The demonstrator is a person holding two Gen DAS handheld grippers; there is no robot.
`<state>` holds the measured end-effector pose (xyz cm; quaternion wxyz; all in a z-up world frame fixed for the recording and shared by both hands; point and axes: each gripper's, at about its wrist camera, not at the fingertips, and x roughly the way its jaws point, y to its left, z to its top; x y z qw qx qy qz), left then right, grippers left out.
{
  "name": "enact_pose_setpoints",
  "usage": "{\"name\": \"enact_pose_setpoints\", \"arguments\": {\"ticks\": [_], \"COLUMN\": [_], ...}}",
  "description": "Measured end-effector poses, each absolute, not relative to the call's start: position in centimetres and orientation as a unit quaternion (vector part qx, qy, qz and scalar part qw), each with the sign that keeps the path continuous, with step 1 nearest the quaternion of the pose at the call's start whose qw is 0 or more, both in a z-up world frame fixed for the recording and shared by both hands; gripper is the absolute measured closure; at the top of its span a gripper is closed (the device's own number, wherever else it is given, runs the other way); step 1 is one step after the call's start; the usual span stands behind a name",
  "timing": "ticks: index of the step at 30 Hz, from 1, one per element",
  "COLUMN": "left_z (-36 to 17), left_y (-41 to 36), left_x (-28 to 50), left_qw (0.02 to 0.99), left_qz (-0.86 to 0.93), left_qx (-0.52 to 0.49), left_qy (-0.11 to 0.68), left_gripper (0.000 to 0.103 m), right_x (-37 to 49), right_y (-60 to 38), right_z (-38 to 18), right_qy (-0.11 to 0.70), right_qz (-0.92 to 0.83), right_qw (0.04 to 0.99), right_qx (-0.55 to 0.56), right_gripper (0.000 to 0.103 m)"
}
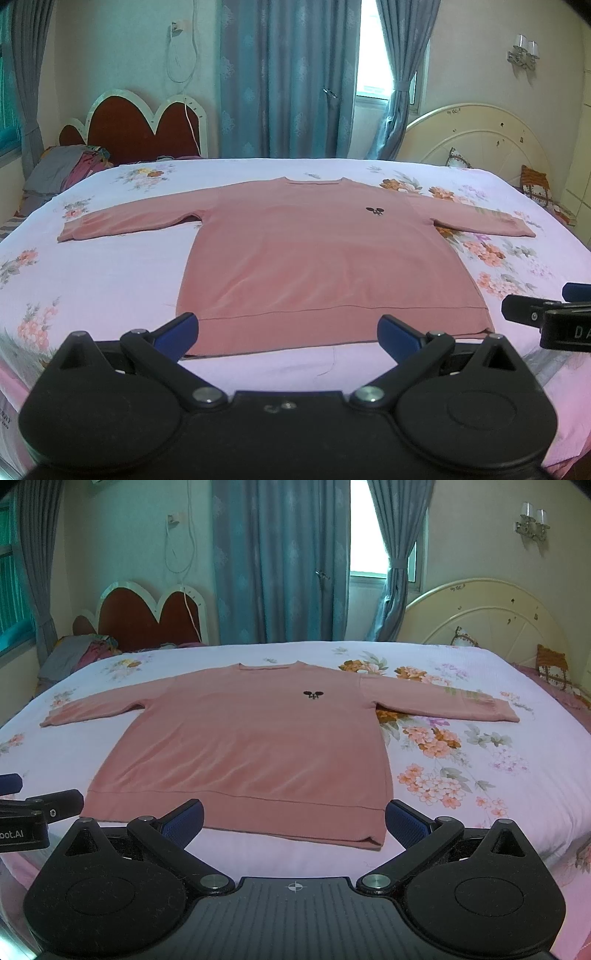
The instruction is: Fold small clothes
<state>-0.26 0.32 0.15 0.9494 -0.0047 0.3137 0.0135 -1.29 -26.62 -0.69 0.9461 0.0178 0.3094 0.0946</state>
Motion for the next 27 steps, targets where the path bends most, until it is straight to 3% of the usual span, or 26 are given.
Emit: {"name": "enact_pose_setpoints", "arguments": {"ticks": [13,27], "left_z": [-0.1,-0.5], "left_y": [0.2,2.2], "left_x": [1.1,10.6], "left_qw": [0.949,0.947], "left_qz": [-0.004,-0.034], "left_qx": [-0.003,-0.045], "left_qy": [0.316,0.318], "left_gripper": [0.0,0.0], "right_x": [0.1,8.8], "right_y": [-26.5,-28.1], "right_z": [-1.3,-0.7], "right_qy": [0.316,0.307], "right_qz": [0.096,0.047], "right_qw": [0.944,0.95], "right_qx": [0.016,0.029], "right_gripper": [0.0,0.0]}}
